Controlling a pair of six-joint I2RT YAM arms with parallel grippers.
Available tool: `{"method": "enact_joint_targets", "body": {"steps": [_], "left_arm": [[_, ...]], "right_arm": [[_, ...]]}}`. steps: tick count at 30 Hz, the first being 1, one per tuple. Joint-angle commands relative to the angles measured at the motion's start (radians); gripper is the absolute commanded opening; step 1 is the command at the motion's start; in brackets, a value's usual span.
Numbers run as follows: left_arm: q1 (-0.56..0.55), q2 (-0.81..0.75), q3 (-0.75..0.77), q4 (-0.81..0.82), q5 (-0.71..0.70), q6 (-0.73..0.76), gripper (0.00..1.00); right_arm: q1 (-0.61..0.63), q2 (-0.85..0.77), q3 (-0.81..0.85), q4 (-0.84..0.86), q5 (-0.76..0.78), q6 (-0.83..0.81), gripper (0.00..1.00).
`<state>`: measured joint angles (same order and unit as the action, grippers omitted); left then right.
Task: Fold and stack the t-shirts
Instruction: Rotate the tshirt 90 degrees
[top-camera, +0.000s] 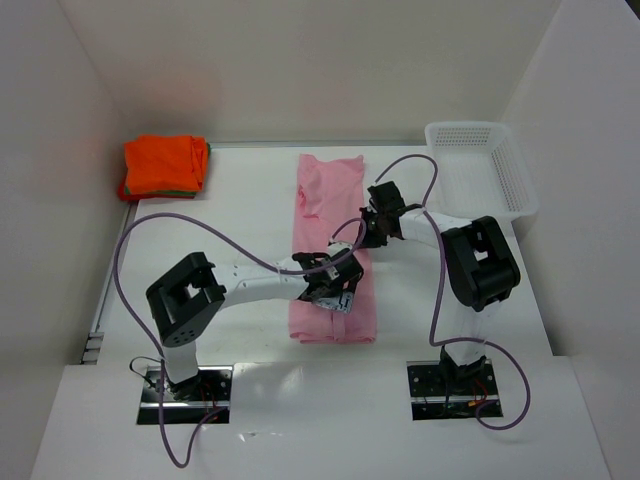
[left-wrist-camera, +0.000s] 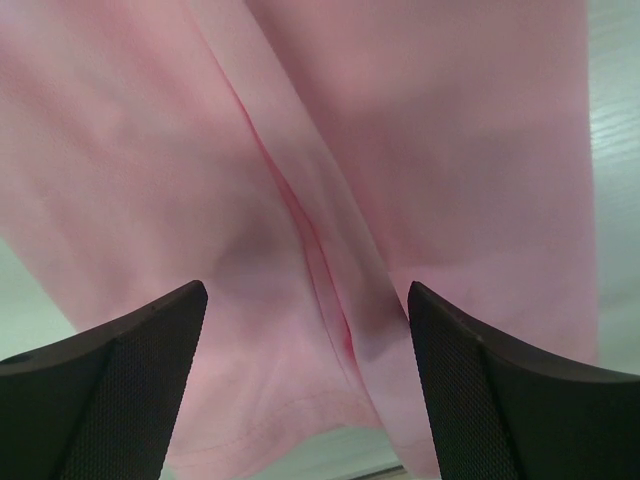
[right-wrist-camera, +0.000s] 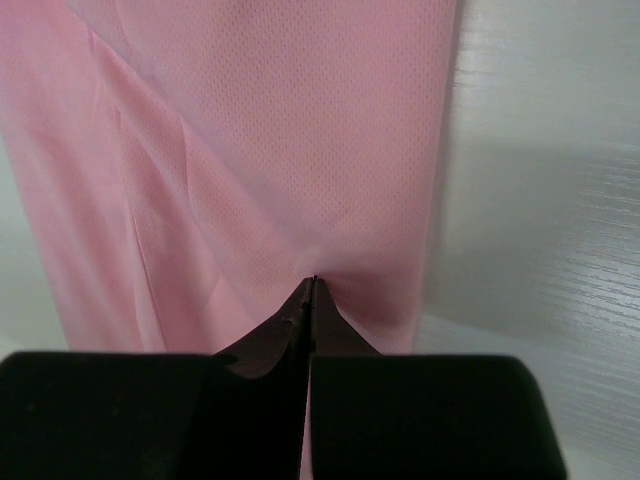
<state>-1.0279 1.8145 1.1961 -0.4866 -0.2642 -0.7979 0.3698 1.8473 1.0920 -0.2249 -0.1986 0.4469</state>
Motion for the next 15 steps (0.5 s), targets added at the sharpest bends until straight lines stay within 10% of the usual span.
{"method": "enact_joint_targets", "body": {"steps": [1, 15], "left_arm": [[-0.008, 0.034, 0.054, -0.064, -0.082, 0.012, 0.89], [-0.008, -0.012, 0.045, -0.168, -0.176, -0.02, 0.89]], "right_arm": [[0.011, 0.001, 0.006, 0.035, 0.014, -0.017, 0.01], [0.011, 0.001, 0.006, 0.035, 0.034, -0.017, 0.01]]}}
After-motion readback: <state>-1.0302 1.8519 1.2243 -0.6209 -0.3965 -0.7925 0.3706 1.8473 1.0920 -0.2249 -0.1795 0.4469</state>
